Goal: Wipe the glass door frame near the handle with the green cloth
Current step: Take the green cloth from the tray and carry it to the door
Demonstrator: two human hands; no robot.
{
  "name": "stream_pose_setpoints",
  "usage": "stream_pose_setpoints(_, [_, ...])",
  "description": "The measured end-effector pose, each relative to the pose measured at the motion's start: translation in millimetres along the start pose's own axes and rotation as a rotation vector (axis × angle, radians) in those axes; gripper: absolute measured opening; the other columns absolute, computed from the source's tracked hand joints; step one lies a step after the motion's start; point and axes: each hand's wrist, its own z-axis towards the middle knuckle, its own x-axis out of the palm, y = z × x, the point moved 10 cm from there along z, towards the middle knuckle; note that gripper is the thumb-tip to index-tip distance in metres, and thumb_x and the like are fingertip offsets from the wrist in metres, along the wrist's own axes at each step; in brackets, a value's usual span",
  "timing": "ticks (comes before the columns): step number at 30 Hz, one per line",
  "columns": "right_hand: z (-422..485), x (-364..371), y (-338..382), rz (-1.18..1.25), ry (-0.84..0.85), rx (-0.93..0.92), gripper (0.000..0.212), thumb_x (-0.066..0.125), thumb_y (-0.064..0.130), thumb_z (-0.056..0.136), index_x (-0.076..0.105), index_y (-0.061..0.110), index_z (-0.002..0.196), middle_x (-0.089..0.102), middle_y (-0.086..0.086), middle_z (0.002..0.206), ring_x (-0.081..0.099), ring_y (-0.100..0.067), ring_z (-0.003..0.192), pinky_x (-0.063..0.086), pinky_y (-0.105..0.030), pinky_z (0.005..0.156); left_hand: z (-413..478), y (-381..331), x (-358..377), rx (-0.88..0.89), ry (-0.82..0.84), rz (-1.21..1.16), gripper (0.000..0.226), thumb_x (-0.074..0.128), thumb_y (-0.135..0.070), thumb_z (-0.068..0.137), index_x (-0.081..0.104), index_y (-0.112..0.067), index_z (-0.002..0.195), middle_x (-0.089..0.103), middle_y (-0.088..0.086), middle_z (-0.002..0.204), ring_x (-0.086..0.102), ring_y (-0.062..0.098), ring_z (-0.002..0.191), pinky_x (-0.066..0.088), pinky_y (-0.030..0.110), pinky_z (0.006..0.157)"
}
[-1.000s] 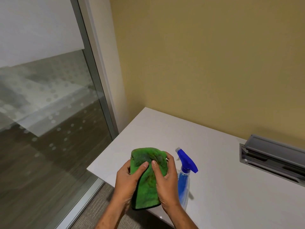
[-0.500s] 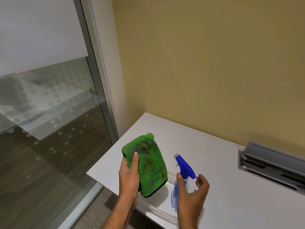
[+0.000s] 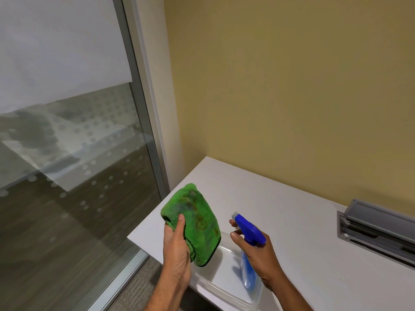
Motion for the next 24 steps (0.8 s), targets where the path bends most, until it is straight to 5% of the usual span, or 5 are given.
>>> stream_pose_setpoints(3, [0.8, 12.4, 13.4, -0.015, 0.056, -0.023, 0.03, 0.078, 0.021, 0.087, 0.076, 0.038, 0.111, 0.079, 0.011, 0.111, 0.072, -0.005, 0.103, 0.057, -0.016, 0.078, 1.2, -10.5, 4.1, 0.018, 0.028, -0.028, 0.034, 0.058, -0.03, 0.103, 0.063, -0.03, 0.136, 0.078, -0.001, 0.125, 0.077, 0.015, 0.105, 0.065, 0.034, 0.068])
stream_pose_setpoints(8, [5.1, 24.3, 35.0, -0.064, 0.046, -0.078, 0.013, 0.077, 0.027, 0.087, 0.076, 0.031, 0.099, 0.078, 0.0, 0.094, 0.073, -0.019, 0.09, 0.058, -0.033, 0.083, 6.5, -30.4, 16.1, 0.041, 0.107, -0.052, 0.041, 0.065, -0.032, 0.096, 0.063, -0.026, 0.137, 0.077, 0.002, 0.128, 0.075, 0.018, 0.112, 0.065, 0.034, 0.073])
stream_pose_setpoints(13, [7.2, 32.5, 59.0, -0.055, 0.006, -0.111, 0.008, 0.077, 0.028, 0.088, 0.073, 0.032, 0.093, 0.073, -0.005, 0.087, 0.067, -0.02, 0.078, 0.053, -0.024, 0.072, 8.4, -36.4, 24.5, 0.031, 0.152, -0.074, 0.04, 0.066, -0.031, 0.096, 0.064, -0.026, 0.136, 0.076, 0.004, 0.129, 0.075, 0.02, 0.113, 0.065, 0.036, 0.074])
stream_pose_setpoints(18, [0.6, 49.0, 78.9, -0.101, 0.096, -0.174, 0.013, 0.076, 0.026, 0.089, 0.067, 0.017, 0.089, 0.063, -0.022, 0.086, 0.056, -0.025, 0.072, 0.048, -0.032, 0.072, 7.6, -40.9, 29.6, 0.027, 0.164, -0.095, 0.045, 0.067, -0.03, 0.093, 0.063, -0.024, 0.137, 0.075, 0.007, 0.131, 0.075, 0.024, 0.115, 0.066, 0.04, 0.077])
stream_pose_setpoints(24, [-7.2, 53.9, 94.8, -0.114, 0.134, -0.2, 0.013, 0.076, 0.026, 0.089, 0.067, 0.018, 0.089, 0.061, -0.017, 0.083, 0.053, -0.025, 0.07, 0.046, -0.026, 0.069, 6.8, -41.6, 32.2, 0.024, 0.156, -0.104, 0.039, 0.064, -0.029, 0.098, 0.064, -0.025, 0.136, 0.076, 0.006, 0.129, 0.075, 0.023, 0.114, 0.066, 0.038, 0.076])
